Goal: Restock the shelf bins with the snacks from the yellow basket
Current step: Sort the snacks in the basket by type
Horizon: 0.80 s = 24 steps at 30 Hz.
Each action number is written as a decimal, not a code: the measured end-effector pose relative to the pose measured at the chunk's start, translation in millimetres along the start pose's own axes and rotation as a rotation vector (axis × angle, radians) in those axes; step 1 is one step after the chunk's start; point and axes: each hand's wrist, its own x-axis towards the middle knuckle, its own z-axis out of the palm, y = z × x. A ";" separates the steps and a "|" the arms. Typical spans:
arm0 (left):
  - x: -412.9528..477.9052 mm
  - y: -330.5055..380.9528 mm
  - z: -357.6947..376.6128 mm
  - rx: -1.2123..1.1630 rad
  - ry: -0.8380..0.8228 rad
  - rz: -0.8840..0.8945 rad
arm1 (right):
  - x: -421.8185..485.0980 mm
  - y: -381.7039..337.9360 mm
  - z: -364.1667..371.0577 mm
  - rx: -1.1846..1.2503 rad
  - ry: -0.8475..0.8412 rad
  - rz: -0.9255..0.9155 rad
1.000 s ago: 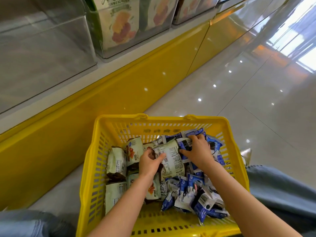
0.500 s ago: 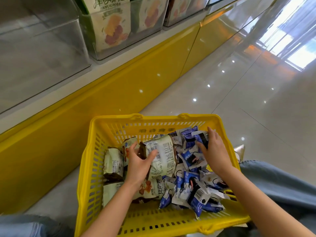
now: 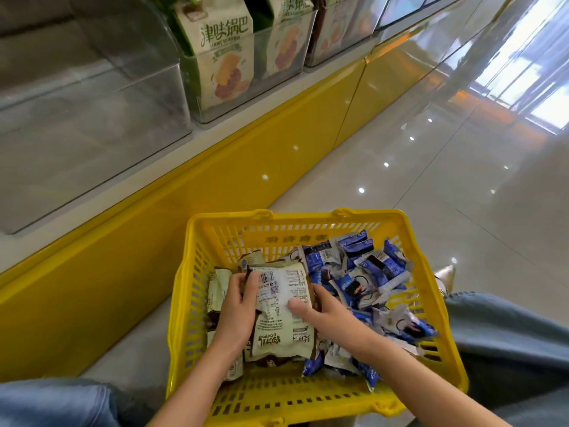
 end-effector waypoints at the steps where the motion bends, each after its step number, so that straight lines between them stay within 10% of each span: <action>1: -2.7 0.3 -1.9 -0.015 -0.004 0.001 | -1.5 1.4 0.9 0.062 0.012 -0.009; 7: -14.6 4.1 -9.8 -0.077 -0.269 -0.143 | 1.6 8.7 13.0 0.107 0.336 -0.137; 12: -11.5 4.2 -35.5 -0.131 -0.118 -0.045 | 15.5 16.6 8.8 0.102 0.159 -0.137; 24: -4.8 -5.4 -58.7 -0.233 0.031 -0.056 | 65.5 101.5 -5.1 -1.558 -0.236 0.117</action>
